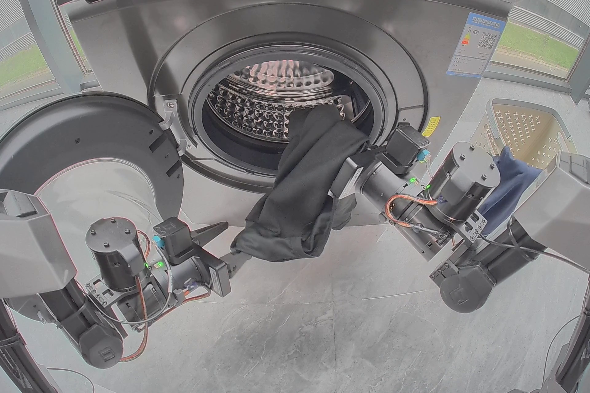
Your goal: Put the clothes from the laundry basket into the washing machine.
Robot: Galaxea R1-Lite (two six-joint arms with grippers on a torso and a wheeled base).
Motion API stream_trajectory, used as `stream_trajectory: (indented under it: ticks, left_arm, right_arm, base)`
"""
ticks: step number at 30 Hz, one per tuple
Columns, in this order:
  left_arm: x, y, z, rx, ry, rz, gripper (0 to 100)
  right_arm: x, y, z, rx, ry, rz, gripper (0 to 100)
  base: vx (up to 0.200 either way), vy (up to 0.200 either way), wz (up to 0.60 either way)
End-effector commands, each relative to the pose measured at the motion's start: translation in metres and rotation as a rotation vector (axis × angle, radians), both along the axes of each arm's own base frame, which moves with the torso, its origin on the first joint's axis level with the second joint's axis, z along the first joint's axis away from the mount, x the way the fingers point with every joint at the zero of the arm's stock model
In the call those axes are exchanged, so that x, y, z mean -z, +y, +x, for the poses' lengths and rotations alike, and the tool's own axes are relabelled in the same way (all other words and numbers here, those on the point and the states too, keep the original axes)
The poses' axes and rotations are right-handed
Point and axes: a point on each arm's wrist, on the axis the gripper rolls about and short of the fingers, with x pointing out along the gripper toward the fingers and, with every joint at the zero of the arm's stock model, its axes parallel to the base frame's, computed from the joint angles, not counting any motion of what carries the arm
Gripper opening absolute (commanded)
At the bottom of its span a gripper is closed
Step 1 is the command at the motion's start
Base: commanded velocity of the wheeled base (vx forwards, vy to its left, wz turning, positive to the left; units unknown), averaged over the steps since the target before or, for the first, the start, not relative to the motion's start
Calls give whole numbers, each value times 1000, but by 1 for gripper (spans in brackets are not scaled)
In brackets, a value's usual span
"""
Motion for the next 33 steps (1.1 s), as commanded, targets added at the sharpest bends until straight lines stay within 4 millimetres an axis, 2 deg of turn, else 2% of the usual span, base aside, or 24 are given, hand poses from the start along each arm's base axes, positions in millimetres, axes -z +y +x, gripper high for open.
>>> stream_trajectory:
  ticks: [1,9,10,15,23,31,33]
  left_arm:
    - [17,4,-10,8,77,46,100]
    - [34,4,-29,83,140,137,100]
    - [41,7,-36,106,178,165,100]
    - [51,6,-37,143,202,199,100]
    - [35,1,-32,144,132,151,100]
    - [-2,-42,8,148,-60,-17,100]
    - [-5,-50,17,146,-84,-41,100]
  right_arm:
    - [-1,-3,3,11,-3,3,0]
    - [-1,-2,2,19,1,8,0]
    - [-1,-2,2,19,1,8,0]
    - [4,1,1,11,10,1,0]
    - [1,4,2,7,2,8,0]
    - [14,17,-2,-17,30,-13,0]
    - [14,19,-4,-23,28,-11,0]
  base:
    - [0,0,0]
    - [0,0,0]
    - [0,0,0]
    - [0,0,0]
    - [0,0,0]
    - [0,0,0]
    - [0,0,0]
